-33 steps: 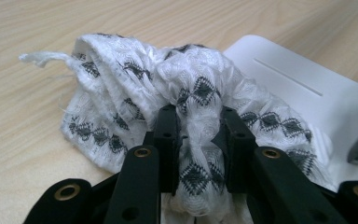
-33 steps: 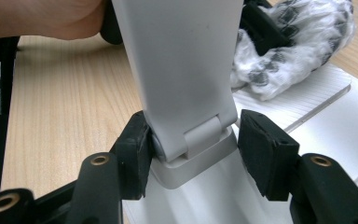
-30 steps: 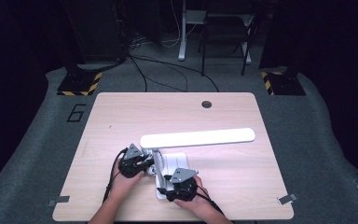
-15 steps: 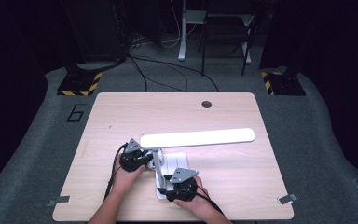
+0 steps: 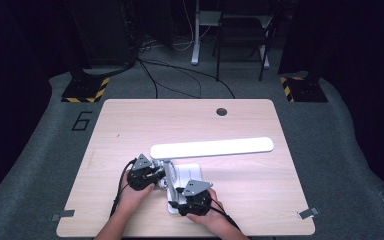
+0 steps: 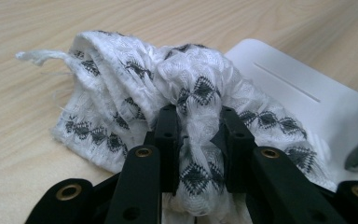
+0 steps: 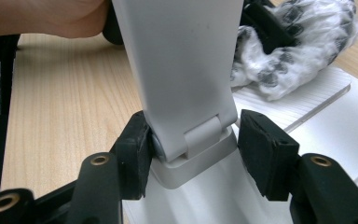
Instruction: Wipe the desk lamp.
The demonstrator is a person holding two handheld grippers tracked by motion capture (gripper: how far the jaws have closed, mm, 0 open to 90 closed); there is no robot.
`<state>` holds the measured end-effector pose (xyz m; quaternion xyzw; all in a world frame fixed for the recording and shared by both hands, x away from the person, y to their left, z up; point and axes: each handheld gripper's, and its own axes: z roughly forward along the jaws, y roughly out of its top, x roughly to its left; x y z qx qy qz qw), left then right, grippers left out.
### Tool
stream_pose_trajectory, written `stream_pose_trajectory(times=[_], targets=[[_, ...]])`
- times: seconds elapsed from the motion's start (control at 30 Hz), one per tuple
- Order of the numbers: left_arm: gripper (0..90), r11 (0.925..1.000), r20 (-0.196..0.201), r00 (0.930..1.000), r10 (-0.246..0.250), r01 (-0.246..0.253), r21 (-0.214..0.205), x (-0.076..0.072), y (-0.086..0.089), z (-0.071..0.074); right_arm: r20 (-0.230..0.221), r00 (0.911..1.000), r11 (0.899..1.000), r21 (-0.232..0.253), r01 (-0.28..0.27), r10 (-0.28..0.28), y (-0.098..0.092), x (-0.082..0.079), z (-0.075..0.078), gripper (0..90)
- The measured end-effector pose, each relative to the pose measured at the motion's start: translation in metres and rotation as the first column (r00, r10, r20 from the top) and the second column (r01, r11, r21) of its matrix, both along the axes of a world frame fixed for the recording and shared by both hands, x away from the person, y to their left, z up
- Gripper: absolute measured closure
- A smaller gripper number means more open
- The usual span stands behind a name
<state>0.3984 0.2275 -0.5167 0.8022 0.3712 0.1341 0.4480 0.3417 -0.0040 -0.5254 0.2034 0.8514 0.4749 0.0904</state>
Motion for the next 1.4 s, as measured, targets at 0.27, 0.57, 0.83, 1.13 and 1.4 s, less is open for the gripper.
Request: stream_pose_trajectory(times=[0.27,0.57,0.83,1.13,1.4], targets=[[72.6,0.9987,0.010,0.9991,-0.041,0.041,0.031,-0.016,-0.003,0.002,-0.002,1.0000,1.000,0.001,0.001,-0.001,0.000,0.000,0.000,46.0],[72.6,0.9962,-0.004,0.9967,-0.081,0.082,0.030,-0.028,-0.003,0.002,-0.003,1.0000,1.000,0.001,0.000,0.000,0.000,0.000,0.000,46.0],[72.5,0.9954,-0.002,0.9959,-0.091,0.091,0.032,-0.030,-0.003,0.002,-0.002,1.0000,1.000,0.001,0.001,-0.001,0.000,0.000,0.000,46.0],[72.6,0.9981,-0.004,0.9986,-0.053,0.053,0.033,-0.022,-0.003,0.001,-0.001,1.0000,1.000,0.001,0.003,-0.003,0.000,0.000,0.000,46.0],[72.4,0.9993,0.014,0.9999,0.002,-0.003,0.038,-0.013,-0.005,0.002,0.001,1.0000,1.000,0.001,0.000,0.000,0.000,0.000,0.000,46.0]])
